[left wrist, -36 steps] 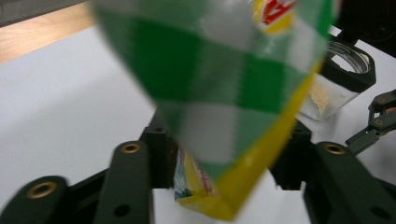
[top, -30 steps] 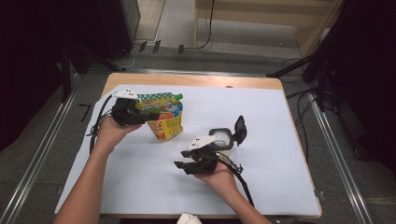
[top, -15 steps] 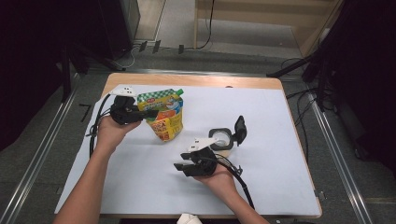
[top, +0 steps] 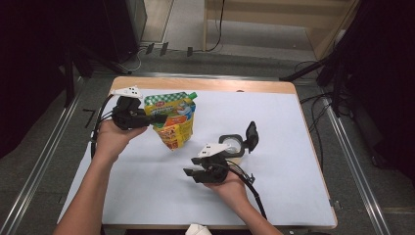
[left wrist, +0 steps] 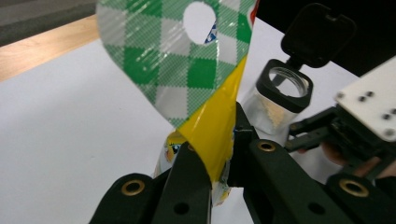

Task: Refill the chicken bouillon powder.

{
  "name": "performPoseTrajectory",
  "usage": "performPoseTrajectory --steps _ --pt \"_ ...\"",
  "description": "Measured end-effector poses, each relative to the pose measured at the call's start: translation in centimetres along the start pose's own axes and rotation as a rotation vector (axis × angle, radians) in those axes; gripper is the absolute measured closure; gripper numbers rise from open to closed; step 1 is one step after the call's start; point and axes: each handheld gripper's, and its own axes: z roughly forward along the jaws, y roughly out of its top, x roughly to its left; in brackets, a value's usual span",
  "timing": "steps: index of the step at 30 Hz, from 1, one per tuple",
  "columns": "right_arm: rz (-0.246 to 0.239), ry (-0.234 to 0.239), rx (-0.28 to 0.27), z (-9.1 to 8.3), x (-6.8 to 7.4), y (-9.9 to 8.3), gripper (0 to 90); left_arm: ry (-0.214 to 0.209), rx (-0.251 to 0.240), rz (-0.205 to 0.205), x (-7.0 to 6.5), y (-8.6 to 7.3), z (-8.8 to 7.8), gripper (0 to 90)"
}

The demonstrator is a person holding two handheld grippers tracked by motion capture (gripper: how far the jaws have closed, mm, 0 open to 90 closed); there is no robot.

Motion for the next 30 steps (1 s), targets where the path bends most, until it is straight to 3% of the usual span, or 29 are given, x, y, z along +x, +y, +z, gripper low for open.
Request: performPoseTrajectory --steps 6,14,25,29,30 --pt "0.032 -0.027 -0.009 0.4 -0.4 0.0 53.2 -0.012 0.023 -0.003 -1.6 0.2 -1.2 90.0" --pt "0.052 -0.077 -0.043 0.9 -0.8 0.1 55.5 -0.057 0.047 0.001 -3.5 0.4 -1.7 90.0" --pt "0.033 -0.166 -0.047 1.9 -1.2 -0.3 76.5 -0.112 0.103 -0.004 -4.9 0.4 -1.3 90.0" --pt "0.028 -0.151 -0.060 2.0 -1.1 -0.3 75.5 -0.117 0.111 -0.009 -5.1 0.4 -1.1 90.0" --pt "0.021 -0.140 -0.072 1.9 -1.0 -0.2 71.7 -0.123 0.113 -0.015 -5.0 0.4 -1.0 90.0"
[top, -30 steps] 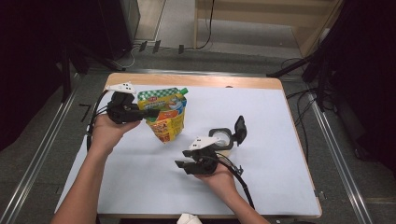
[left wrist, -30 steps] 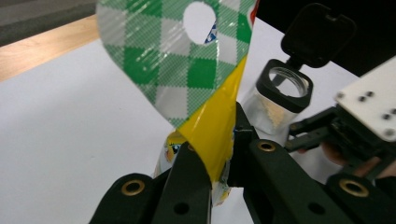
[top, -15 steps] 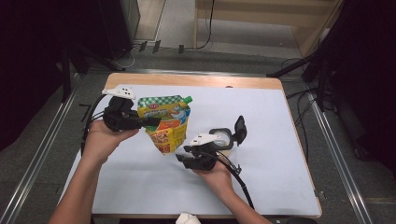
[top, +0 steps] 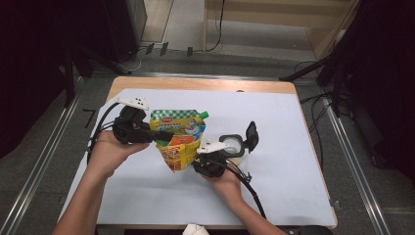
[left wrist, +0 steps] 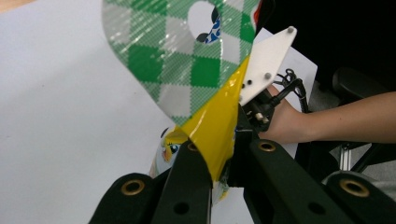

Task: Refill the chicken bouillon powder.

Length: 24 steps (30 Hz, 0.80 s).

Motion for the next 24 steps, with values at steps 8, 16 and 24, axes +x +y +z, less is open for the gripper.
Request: performPoseTrajectory --steps 8,16,24 --pt "-0.009 0.040 -0.033 -0.6 0.4 0.1 65.3 0.007 -0.051 -0.011 0.2 0.1 0.1 89.4" --pt "-0.125 0.027 -0.024 -1.0 2.2 0.0 66.0 0.036 -0.057 -0.026 0.2 0.3 1.5 86.2" --pt "-0.149 0.049 -0.050 -1.8 2.9 0.1 64.9 0.066 -0.073 -0.016 -0.1 0.6 2.7 83.1"
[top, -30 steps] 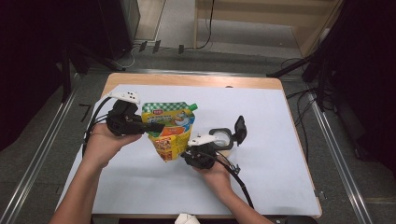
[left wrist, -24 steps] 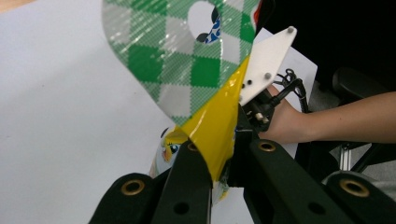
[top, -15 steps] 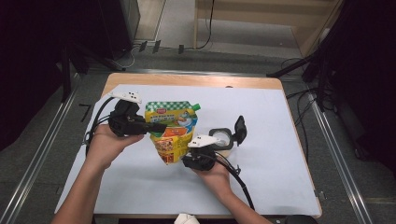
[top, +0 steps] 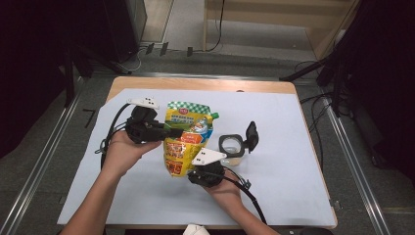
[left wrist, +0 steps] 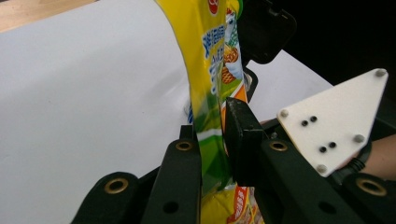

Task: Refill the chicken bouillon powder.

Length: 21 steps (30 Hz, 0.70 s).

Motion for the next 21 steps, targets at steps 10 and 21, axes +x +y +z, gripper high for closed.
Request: performPoseTrajectory --steps 10,21 --pt "0.030 0.047 -0.018 -1.0 0.5 0.2 63.9 -0.003 -0.023 0.020 -0.6 0.3 1.5 78.6" --pt "0.065 0.083 -0.029 -1.5 0.9 0.3 64.0 0.013 -0.026 0.053 -1.3 0.6 2.7 75.0"
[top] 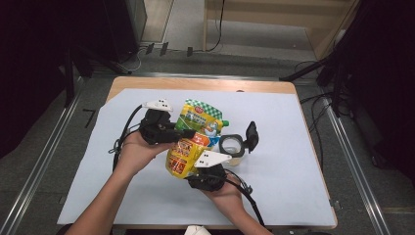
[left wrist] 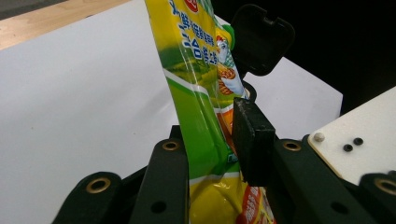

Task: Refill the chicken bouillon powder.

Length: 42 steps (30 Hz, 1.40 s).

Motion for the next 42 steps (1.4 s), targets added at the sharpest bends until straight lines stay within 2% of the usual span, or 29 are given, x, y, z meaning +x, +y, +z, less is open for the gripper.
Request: performPoseTrajectory --steps 7,22,27,30,34,42 --pt "-0.020 0.026 -0.011 -0.2 0.7 0.3 64.5 0.001 -0.002 0.009 -0.5 0.0 1.0 74.0" --pt "0.006 0.061 -0.017 -0.6 1.2 0.5 64.8 -0.015 0.011 -0.010 -0.8 0.2 2.1 73.9" --pt "0.030 0.075 -0.025 -0.7 1.1 0.6 64.8 -0.022 0.009 -0.018 -1.0 0.3 2.5 70.4" --pt "0.047 0.093 -0.034 -0.8 1.1 0.7 64.4 -0.049 0.010 -0.044 -1.2 0.4 3.1 63.6" --pt "0.040 0.090 -0.023 -0.7 1.3 0.7 64.5 -0.044 0.028 -0.039 -1.5 0.5 3.7 62.9" --pt "0.050 0.096 -0.026 -0.7 1.2 0.7 62.7 -0.040 0.042 -0.056 -1.5 0.8 4.4 61.4"
